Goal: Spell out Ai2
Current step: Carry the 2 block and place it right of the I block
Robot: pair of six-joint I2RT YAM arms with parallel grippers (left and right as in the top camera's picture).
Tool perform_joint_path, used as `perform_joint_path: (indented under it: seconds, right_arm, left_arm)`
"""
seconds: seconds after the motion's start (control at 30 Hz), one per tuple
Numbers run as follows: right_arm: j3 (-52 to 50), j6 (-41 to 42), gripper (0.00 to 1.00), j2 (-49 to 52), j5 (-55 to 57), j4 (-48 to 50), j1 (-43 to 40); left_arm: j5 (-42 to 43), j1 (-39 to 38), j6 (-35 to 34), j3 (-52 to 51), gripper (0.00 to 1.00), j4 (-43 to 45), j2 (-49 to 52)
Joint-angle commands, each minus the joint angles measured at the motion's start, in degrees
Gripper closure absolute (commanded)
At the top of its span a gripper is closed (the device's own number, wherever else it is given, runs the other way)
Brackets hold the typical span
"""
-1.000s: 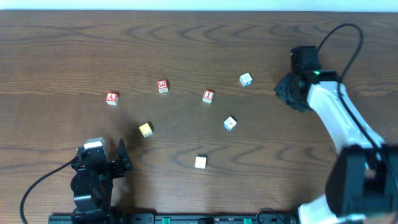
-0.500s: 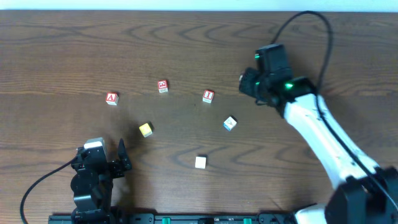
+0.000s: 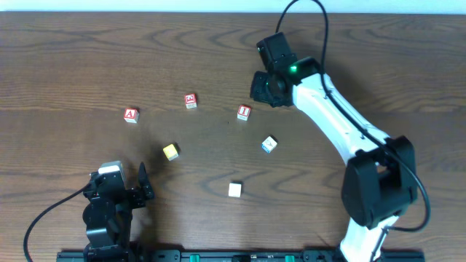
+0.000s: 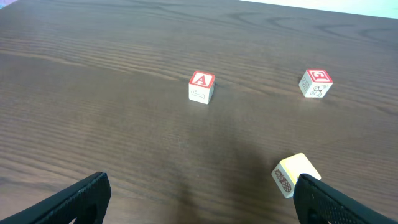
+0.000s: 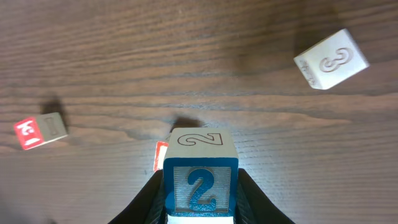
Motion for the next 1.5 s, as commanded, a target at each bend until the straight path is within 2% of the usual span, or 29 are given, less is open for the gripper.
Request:
perform_joint_path:
  seconds: [0.0, 0.63, 1.47]
  right_arm:
    - [0.79, -0.57, 0.98, 2.86, 1.11, -0.31, 1.27]
    - [0.79, 0.90, 0.98, 8.61, 4.02, -0.68, 2.10]
    - [0.79, -1.22, 0.98, 8.83, 3.74, 0.87, 2.99]
  left_arm:
    - [-0.22, -0.17, 1.01, -0.96, 0.05, -0.20, -0.33]
    - [-0.22, -0.17, 1.01, -0.94, 0.05, -0.20, -0.33]
    - [-0.22, -0.17, 1.01, -0.96, 0.05, -0.20, -0.33]
